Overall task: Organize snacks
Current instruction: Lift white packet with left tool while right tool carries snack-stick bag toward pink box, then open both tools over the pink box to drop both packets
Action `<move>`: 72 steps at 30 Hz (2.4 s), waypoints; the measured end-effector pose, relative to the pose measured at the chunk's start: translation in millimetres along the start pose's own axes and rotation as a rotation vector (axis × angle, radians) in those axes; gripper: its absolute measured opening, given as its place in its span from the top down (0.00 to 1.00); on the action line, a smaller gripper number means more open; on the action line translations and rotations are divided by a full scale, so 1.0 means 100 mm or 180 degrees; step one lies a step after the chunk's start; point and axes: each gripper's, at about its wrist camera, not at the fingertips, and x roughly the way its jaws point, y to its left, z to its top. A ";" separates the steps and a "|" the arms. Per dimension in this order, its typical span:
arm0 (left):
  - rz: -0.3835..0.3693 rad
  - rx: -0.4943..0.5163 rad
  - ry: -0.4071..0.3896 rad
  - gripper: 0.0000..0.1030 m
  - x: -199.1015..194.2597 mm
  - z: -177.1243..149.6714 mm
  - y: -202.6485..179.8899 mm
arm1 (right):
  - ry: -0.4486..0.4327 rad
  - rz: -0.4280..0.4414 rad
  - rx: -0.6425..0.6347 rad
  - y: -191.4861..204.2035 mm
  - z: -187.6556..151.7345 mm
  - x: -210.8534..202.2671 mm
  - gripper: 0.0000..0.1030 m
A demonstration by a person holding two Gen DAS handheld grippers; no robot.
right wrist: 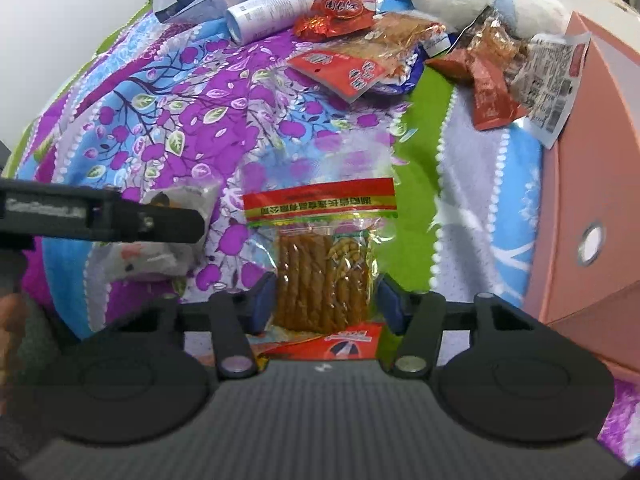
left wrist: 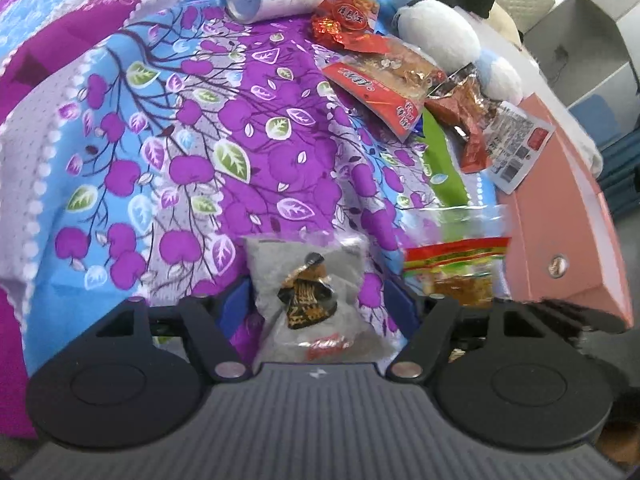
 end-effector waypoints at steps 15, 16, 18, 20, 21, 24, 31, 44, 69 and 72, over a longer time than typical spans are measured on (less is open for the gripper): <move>-0.0002 0.0360 0.0112 0.79 -0.18 0.16 -0.21 | 0.0060 0.0077 0.0113 -0.16 0.40 -0.61 0.45; 0.0001 0.0420 0.0100 0.80 -0.22 0.19 -0.25 | 0.0097 0.0086 0.0125 -0.16 0.43 -0.63 0.45; -0.0008 0.0518 0.0081 0.80 -0.29 0.22 -0.32 | 0.0195 0.0133 0.0231 -0.19 0.48 -0.68 0.45; -0.0022 0.0563 0.0094 0.80 -0.34 0.26 -0.37 | 0.0270 0.0177 0.0403 -0.25 0.54 -0.75 0.45; -0.0026 0.0568 0.0104 0.80 -0.37 0.28 -0.38 | 0.0290 0.0182 0.0454 -0.27 0.57 -0.80 0.45; -0.0054 0.0548 0.0130 0.80 -0.43 0.36 -0.42 | 0.0334 0.0117 0.0510 -0.32 0.64 -0.94 0.45; -0.0126 0.0321 0.0020 0.80 -0.67 0.54 -0.43 | 0.0279 -0.0207 0.0208 -0.33 0.79 -1.15 0.45; -0.0060 0.0033 -0.0316 0.80 -1.18 0.93 -0.25 | 0.0068 -0.0303 -0.0030 -0.09 0.94 -1.25 0.45; -0.0748 0.1010 -0.0768 0.80 -1.36 1.54 -2.29 | -0.0584 -0.0894 0.0258 -1.13 1.04 -2.00 0.45; -0.0798 0.1182 -0.0736 0.80 -1.21 1.54 -2.61 | -0.0601 -0.0942 0.0396 -1.34 0.97 -2.02 0.45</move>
